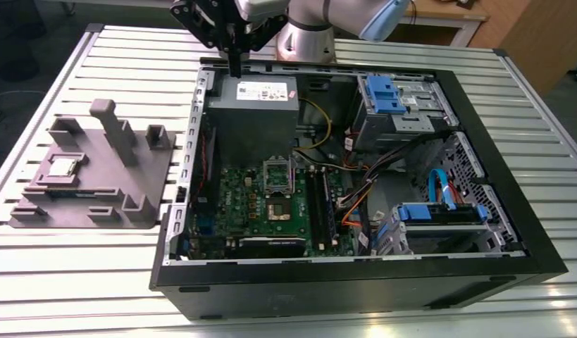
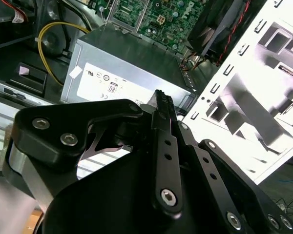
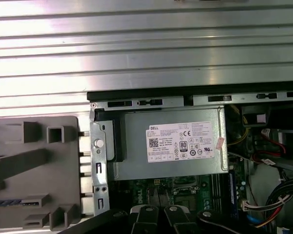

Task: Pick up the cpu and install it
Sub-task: 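Reach for the cpu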

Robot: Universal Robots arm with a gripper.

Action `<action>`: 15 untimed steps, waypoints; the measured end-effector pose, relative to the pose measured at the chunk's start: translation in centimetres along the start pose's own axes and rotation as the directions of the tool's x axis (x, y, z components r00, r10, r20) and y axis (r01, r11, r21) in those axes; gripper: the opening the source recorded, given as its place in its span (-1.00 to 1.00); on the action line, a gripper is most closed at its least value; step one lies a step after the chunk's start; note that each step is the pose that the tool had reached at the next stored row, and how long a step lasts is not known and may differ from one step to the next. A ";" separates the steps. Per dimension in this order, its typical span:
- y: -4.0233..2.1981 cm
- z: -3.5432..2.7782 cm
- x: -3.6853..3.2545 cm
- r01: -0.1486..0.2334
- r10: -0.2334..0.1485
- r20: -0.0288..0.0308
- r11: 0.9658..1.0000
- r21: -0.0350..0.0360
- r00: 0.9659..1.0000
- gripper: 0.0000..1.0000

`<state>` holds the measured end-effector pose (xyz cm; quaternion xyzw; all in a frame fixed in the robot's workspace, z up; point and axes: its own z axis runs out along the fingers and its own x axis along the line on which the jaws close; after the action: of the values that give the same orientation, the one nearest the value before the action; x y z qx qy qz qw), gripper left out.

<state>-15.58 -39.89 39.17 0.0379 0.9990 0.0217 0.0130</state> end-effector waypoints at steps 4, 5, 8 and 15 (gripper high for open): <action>-0.10 0.01 1.32 0.000 0.000 0.000 1.000 0.000 1.000 -0.80; -0.10 0.01 1.37 0.000 0.000 0.000 1.000 0.000 1.000 -0.80; -0.11 0.02 1.46 0.000 0.000 0.000 1.000 0.000 1.000 -0.80; -0.14 0.01 1.71 0.000 0.000 0.000 1.000 0.000 1.000 -0.80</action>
<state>-17.30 -39.90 39.11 0.0379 0.9990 0.0217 0.0131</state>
